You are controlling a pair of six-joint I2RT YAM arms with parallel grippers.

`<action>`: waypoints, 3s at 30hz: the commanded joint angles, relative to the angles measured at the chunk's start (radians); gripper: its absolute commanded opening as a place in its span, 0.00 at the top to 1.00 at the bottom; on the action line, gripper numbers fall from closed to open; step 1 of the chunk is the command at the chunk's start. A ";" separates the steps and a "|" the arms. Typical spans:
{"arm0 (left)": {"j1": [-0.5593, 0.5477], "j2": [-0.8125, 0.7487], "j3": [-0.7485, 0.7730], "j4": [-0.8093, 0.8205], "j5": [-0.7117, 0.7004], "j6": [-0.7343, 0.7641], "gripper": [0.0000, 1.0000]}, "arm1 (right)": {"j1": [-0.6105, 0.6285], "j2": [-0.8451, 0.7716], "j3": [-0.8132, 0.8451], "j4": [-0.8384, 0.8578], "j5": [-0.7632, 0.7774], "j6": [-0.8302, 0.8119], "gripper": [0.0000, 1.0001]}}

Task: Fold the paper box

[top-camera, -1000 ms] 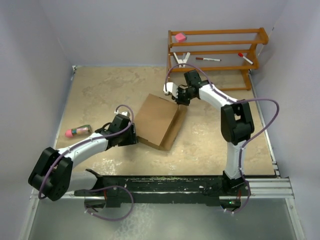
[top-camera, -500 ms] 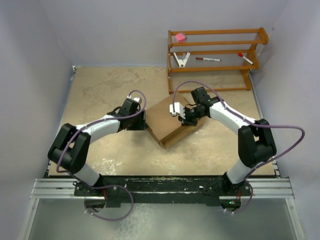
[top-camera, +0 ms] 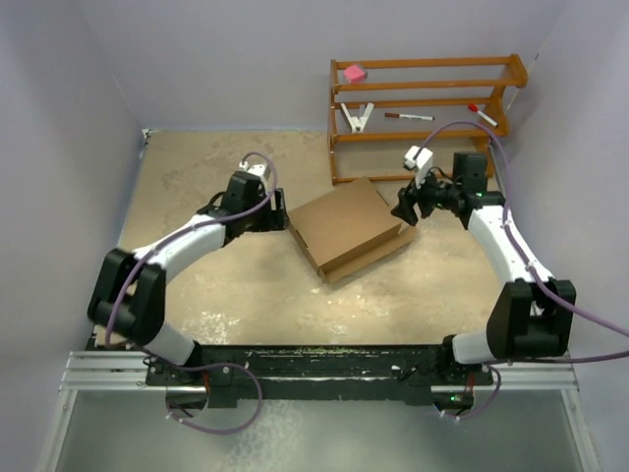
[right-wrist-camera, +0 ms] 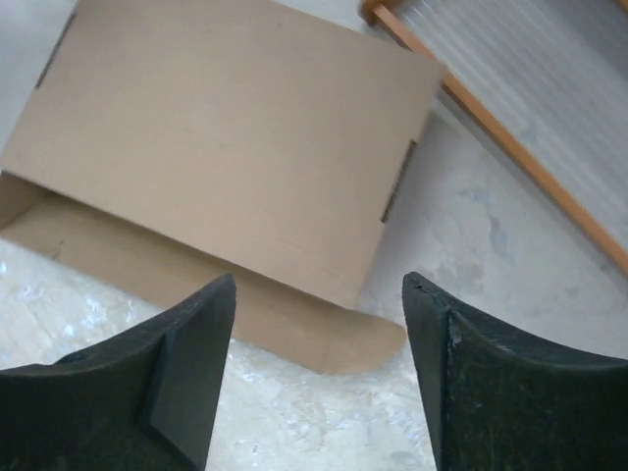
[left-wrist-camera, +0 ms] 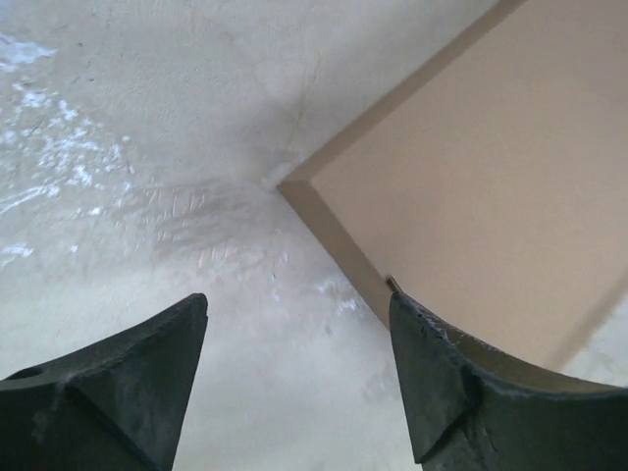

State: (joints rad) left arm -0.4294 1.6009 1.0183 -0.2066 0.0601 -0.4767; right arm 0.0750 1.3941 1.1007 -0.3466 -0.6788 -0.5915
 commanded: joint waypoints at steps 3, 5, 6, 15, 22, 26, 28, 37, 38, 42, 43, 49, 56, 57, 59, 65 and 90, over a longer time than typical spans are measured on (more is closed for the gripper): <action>0.015 -0.318 -0.201 0.180 0.156 -0.082 0.09 | -0.148 0.176 0.046 0.099 -0.200 0.304 0.23; 0.019 -0.369 -0.299 0.264 0.238 -0.177 0.08 | -0.157 0.234 0.057 0.117 -0.199 0.335 0.21; 0.019 -0.374 -0.327 0.301 0.273 -0.214 0.08 | -0.158 0.259 0.062 0.124 -0.192 0.342 0.20; 0.010 -0.154 -0.281 0.417 0.350 -0.287 0.09 | -0.158 0.417 0.132 0.064 -0.246 0.332 0.30; 0.010 0.049 -0.090 0.335 0.314 -0.209 0.10 | -0.158 0.439 0.133 -0.007 -0.261 0.272 0.38; 0.010 0.097 -0.013 0.285 0.276 -0.171 0.12 | -0.158 0.436 0.123 -0.051 -0.267 0.215 0.43; 0.011 0.109 0.015 0.261 0.261 -0.152 0.13 | -0.158 0.425 0.119 -0.073 -0.267 0.186 0.46; 0.021 0.181 0.163 0.149 0.238 -0.061 0.19 | -0.138 0.387 0.083 -0.244 -0.271 -0.016 0.50; 0.023 0.190 0.179 0.140 0.242 -0.051 0.19 | -0.133 0.385 0.080 -0.263 -0.271 -0.038 0.50; 0.030 0.220 0.236 0.095 0.250 -0.014 0.19 | -0.102 0.374 0.077 -0.366 -0.271 -0.149 0.50; 0.034 0.227 0.250 0.089 0.255 -0.006 0.19 | -0.086 0.372 0.077 -0.390 -0.268 -0.185 0.51; 0.054 0.246 0.277 0.061 0.274 0.035 0.18 | 0.000 0.345 0.047 -0.471 -0.241 -0.308 0.52; 0.080 0.235 0.281 0.051 0.302 0.072 0.18 | 0.095 0.299 0.013 -0.508 -0.220 -0.396 0.50; 0.083 0.236 0.285 0.049 0.310 0.079 0.18 | 0.110 0.291 0.009 -0.507 -0.217 -0.404 0.50; 0.084 0.243 0.299 0.047 0.326 0.091 0.18 | 0.140 0.271 0.003 -0.493 -0.204 -0.411 0.48; 0.082 0.300 0.365 0.065 0.450 0.099 0.18 | 0.232 0.205 -0.007 -0.406 -0.139 -0.364 0.45; 0.048 -0.111 0.158 0.208 0.381 0.006 0.24 | 0.265 -0.153 -0.103 -0.034 -0.126 -0.148 0.36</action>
State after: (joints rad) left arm -0.3714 1.6974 1.3529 -0.0605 0.4702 -0.4015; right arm 0.3466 1.2121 0.9699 -0.6136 -0.8917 -1.1202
